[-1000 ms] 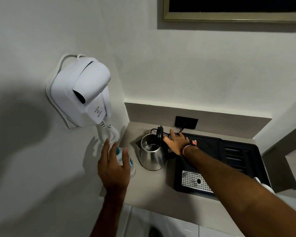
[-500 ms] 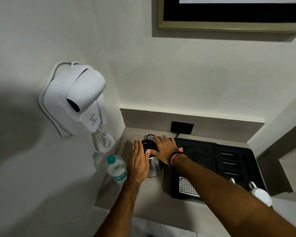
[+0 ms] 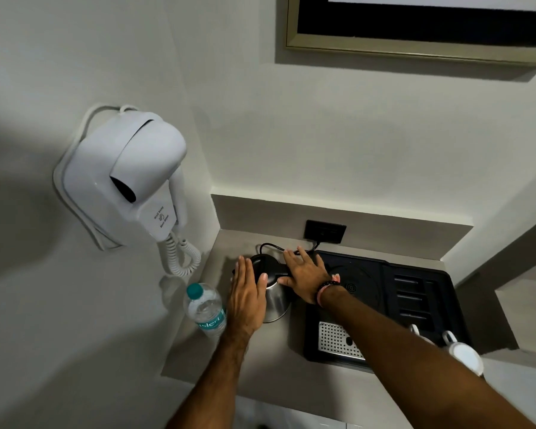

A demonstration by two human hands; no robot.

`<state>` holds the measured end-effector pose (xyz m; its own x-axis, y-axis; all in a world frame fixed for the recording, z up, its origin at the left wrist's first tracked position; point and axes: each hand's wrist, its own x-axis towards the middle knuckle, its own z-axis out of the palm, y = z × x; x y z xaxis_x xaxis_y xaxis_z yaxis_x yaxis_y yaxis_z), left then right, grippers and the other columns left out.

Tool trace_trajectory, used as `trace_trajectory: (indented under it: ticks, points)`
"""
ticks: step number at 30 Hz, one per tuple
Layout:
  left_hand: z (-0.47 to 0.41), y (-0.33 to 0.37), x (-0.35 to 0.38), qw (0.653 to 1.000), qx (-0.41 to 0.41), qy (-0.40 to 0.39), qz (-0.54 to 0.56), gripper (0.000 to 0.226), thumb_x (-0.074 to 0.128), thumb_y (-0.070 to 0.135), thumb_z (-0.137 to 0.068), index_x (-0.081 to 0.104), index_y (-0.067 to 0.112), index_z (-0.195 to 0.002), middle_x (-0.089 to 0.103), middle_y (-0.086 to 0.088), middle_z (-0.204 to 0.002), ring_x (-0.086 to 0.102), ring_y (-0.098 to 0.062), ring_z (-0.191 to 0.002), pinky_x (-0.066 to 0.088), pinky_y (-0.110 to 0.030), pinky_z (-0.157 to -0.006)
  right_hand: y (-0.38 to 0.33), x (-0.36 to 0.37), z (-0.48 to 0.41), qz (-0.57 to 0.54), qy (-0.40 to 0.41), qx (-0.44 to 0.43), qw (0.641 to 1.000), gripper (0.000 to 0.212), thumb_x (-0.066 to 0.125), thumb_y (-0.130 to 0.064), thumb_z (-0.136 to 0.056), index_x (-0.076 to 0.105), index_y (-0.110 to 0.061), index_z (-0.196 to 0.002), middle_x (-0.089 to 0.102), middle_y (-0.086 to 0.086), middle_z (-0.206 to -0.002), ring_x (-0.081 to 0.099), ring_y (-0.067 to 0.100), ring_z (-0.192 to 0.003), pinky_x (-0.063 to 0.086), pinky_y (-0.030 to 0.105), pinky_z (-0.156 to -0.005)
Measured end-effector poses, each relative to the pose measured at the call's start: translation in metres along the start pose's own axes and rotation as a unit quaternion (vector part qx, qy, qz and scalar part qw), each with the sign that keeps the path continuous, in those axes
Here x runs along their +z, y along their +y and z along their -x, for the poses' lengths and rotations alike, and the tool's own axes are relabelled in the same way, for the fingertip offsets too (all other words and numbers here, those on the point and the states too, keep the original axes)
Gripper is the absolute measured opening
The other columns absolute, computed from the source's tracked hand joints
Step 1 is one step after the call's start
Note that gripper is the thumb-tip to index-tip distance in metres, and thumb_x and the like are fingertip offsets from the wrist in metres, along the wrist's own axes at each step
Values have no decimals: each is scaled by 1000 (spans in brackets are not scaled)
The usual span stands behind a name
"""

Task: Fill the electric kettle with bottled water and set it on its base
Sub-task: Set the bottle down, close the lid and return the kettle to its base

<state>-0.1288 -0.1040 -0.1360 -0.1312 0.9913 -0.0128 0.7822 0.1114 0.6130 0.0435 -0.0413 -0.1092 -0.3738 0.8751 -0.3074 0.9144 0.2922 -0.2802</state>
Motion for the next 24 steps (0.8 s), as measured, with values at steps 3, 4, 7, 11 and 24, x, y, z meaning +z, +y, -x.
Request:
trace_trajectory:
  ticks: [3,4,7,11,24]
  points:
    - [-4,6,-1,995,-56,61,54,69,35,48,-102,14,12,-158,5,-8,-166,6,-23,-153,9,-34,-120,5,0,6,-74,5,25,997,79,48,-55,-98,12,-20,-159,14,2,-169,1,23,-156,8,60,-122]
    - [-7,9,-1,991,-77,80,74,72,37,49,-101,14,11,-157,6,-10,-166,9,-25,-153,10,-33,-119,9,1,8,-73,14,27,997,78,50,-53,-97,14,-21,-159,17,3,-169,2,22,-156,8,59,-123]
    - [-17,12,-1,969,-148,96,174,80,40,54,-98,9,11,-158,15,-14,-165,21,-31,-150,19,-37,-120,19,5,11,-31,34,11,999,74,51,-52,-97,22,-20,-157,24,6,-166,2,22,-156,3,55,-124]
    - [-30,9,4,911,-255,86,311,79,39,62,-96,15,18,-157,32,-13,-159,36,-32,-143,30,-44,-114,22,10,10,-65,40,18,997,62,55,-51,-95,42,-16,-145,38,11,-159,11,22,-155,8,51,-124]
    - [-42,9,14,851,-330,125,390,75,43,75,-83,54,19,-132,63,-5,-124,51,-17,-97,37,-31,-79,21,16,14,-87,85,11,993,41,52,-50,-97,52,-15,-120,60,9,-135,49,25,-133,16,51,-121]
